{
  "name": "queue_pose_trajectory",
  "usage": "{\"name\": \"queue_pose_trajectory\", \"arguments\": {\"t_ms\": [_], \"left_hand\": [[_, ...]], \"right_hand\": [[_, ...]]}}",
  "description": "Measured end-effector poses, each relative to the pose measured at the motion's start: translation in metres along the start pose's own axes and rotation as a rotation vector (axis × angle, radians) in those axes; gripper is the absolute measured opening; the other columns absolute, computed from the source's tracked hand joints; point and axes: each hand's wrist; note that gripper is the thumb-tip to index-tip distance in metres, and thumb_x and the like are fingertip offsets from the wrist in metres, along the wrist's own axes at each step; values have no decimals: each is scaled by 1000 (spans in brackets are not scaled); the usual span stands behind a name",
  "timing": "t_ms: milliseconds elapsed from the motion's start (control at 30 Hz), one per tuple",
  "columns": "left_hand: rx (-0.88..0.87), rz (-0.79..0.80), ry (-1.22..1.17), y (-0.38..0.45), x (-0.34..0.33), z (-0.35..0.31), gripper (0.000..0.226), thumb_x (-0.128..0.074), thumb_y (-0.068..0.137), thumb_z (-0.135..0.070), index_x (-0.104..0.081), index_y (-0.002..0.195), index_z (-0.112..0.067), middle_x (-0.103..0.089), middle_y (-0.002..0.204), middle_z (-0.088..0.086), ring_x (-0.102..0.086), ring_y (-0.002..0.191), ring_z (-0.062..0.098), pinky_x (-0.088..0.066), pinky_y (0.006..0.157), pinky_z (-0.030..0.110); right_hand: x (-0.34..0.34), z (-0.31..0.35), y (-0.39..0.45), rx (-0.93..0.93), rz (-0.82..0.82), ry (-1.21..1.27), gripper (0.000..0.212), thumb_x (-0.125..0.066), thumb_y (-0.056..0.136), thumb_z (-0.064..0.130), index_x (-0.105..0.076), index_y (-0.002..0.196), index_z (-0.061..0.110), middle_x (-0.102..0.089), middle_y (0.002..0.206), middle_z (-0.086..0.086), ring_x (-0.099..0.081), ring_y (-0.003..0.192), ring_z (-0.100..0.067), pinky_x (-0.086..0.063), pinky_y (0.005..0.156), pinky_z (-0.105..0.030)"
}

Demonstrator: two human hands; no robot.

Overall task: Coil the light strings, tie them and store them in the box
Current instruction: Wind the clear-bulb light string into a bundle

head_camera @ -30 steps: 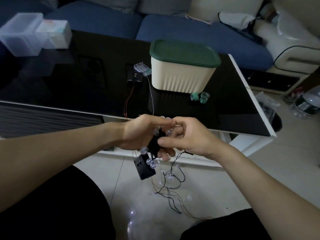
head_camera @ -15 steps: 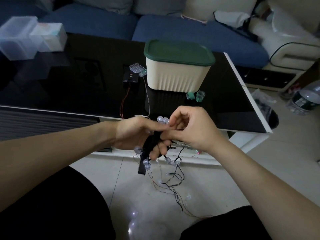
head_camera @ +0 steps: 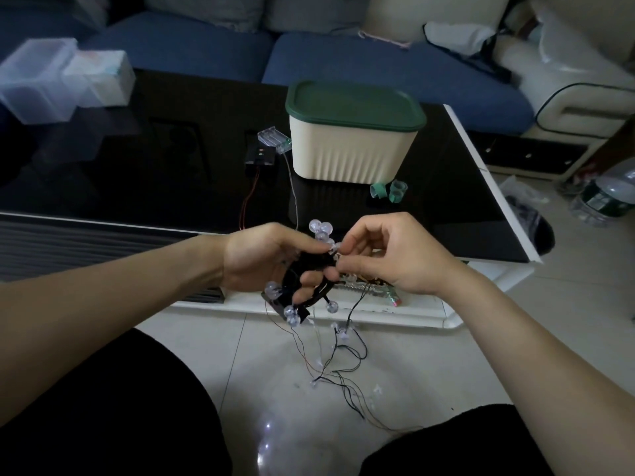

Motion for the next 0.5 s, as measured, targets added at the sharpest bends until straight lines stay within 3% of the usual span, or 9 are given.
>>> {"name": "queue_pose_trajectory", "arguments": {"t_ms": [167,267,400,500], "left_hand": [[1,123,-158,-5,-3,-3,46,-34,88,-25,-52,115,7,-56,85,20,-57,78,35,-53,63,29],[26,60,-34,-2,-5,-1,37,-46,88,-23,-57,112,3,-61,91,18,-59,81,32,-47,59,25],[-8,7,20,1,-6,1,26,-48,95,-12,-57,111,6,-62,103,25,-66,80,27,-52,53,19],[-38,-122,110,5,-8,5,24,-43,101,-12,-61,98,4,-64,85,20,-65,76,27,-48,49,16]], "right_hand": [[0,-4,-2,75,-61,21,23,-86,75,6,-71,80,23,-73,77,11,-68,73,-4,-52,69,-17],[-8,-5,2,99,-82,8,25,-87,74,8,-70,78,26,-71,72,14,-66,68,-1,-49,64,-14],[-11,-9,5,108,-124,-58,26,-90,73,13,-69,76,29,-70,70,14,-67,67,-2,-49,62,-15],[-12,-9,6,92,-160,-113,25,-90,74,20,-67,73,28,-68,68,12,-64,63,1,-48,59,-14]]}}
Point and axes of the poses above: each hand's wrist, its own y-axis towards the middle knuckle, its own x-axis out of the back of the hand, z = x × y
